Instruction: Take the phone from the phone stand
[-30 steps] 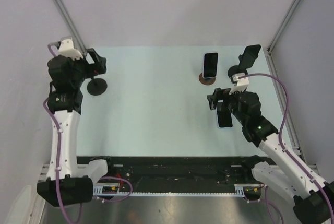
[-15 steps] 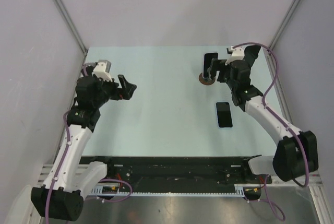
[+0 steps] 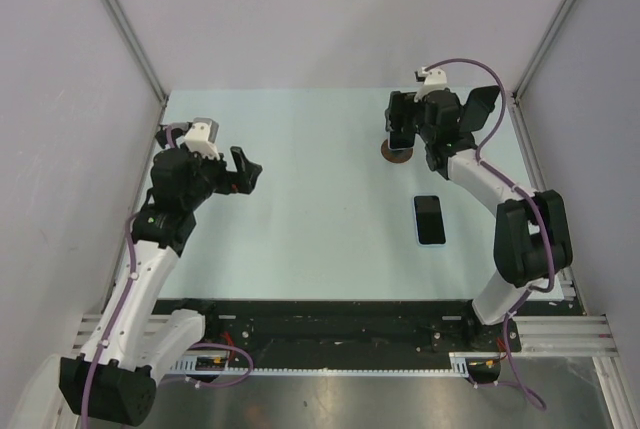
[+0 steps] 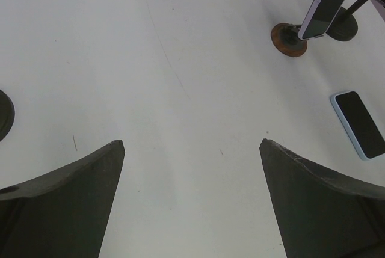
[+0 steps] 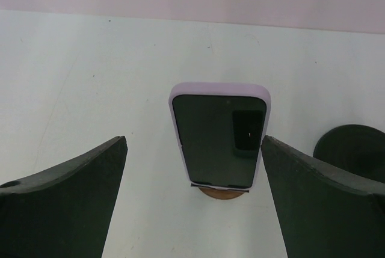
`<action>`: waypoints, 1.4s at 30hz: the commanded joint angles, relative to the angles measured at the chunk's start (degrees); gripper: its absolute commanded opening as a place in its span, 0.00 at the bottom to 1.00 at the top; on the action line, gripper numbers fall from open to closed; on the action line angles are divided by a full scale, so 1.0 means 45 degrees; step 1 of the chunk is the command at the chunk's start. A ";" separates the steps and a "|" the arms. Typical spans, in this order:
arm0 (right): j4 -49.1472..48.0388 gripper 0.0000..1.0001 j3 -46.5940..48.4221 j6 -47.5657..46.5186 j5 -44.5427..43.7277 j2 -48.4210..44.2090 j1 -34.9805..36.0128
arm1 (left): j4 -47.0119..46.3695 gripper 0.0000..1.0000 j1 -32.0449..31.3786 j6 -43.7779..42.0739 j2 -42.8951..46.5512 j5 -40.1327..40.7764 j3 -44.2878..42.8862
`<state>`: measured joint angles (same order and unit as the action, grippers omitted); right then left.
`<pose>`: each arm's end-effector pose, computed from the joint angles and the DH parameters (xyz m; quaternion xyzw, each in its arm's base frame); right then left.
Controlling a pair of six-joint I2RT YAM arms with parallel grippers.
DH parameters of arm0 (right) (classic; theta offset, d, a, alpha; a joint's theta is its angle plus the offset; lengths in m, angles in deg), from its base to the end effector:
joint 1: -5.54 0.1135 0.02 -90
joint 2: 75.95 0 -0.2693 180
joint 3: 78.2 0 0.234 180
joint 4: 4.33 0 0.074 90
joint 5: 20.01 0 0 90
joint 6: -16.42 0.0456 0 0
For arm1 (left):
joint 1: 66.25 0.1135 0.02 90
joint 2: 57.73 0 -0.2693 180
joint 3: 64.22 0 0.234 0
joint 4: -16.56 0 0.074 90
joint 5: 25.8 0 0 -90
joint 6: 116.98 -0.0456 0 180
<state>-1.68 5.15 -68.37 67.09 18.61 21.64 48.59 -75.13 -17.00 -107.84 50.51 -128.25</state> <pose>0.3725 0.1051 0.3078 -0.0591 0.7849 0.0944 0.6095 0.1830 -0.0395 0.3396 0.0622 0.8044 -0.1907 0.5591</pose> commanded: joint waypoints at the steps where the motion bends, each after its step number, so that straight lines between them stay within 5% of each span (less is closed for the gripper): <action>1: -0.1231 1.00 0.0932 -0.0571 -0.0097 0.0605 -0.0023 | -0.0437 1.00 -0.0213 -0.0440 0.0041 0.0211 0.0086; 7: -0.1681 1.00 0.0991 -0.1138 -0.1639 0.1095 0.0114 | -0.0437 1.00 -0.0369 -0.0499 0.0080 0.0191 0.0125; 28: -0.2502 1.00 0.1050 -0.1139 -0.0880 0.2598 0.0075 | -0.0475 1.00 -0.0526 -0.0538 0.0002 0.0250 0.0223; 37: -0.2112 0.79 0.1050 -0.1705 -0.0568 0.2327 0.0212 | -0.0495 1.00 -0.0526 -0.0518 -0.0037 0.0192 0.0262; 42: -0.1838 0.51 0.1050 -0.1763 -0.0431 0.1761 0.0232 | -0.0495 1.00 -0.0526 -0.0538 -0.0037 0.0172 0.0262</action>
<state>-9.41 7.47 -75.34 63.81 30.35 22.01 48.42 -77.12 -18.01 -108.06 51.12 -127.48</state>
